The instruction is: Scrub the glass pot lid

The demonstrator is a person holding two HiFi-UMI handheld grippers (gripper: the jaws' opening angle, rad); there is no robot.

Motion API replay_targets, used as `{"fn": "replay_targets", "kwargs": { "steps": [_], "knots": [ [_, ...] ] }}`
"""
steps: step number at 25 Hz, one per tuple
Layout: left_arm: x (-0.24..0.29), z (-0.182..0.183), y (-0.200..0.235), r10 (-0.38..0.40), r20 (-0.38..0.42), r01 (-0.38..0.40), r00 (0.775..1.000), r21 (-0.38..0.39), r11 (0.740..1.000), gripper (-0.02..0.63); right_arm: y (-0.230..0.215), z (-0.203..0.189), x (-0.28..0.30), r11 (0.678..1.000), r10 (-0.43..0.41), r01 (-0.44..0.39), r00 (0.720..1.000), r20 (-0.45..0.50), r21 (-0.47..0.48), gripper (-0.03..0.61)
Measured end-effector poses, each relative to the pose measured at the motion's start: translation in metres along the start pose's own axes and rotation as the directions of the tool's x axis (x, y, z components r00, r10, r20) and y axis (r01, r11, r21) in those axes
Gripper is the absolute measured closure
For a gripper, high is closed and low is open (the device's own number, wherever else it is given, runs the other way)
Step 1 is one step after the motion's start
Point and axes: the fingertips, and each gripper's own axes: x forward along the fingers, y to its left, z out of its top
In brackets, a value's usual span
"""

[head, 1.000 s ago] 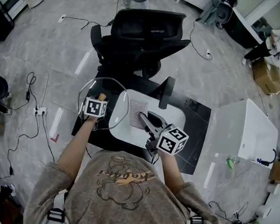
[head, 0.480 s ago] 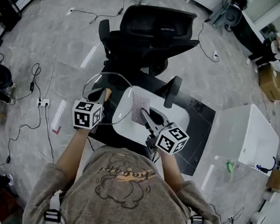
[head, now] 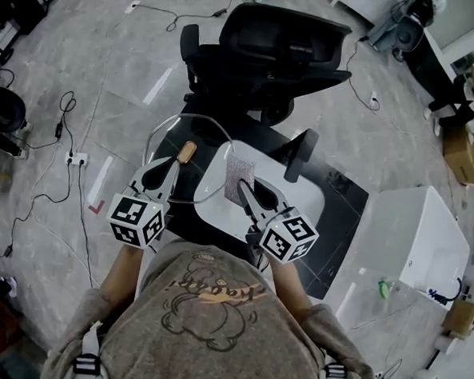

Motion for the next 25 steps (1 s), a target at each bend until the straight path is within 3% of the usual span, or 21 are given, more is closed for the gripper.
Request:
{"fn": "replay_targets", "kwargs": {
  "steps": [11,25],
  "knots": [
    [-0.0050,0.0034,0.0008,0.007,0.052,-0.005,0.999,-0.032,0.999,0.597,-0.0004,0.0050,0.0018,0.999,-0.029,0.030,1.000,0.011,-0.046,0.495],
    [-0.0052,-0.0037,-0.0018,-0.004,0.042,0.006,0.999,-0.056,0.998,0.597,-0.0030,0.0037,-0.0017,0.999,-0.037,0.037,0.999,0.015,-0.034,0.495]
  ]
}}
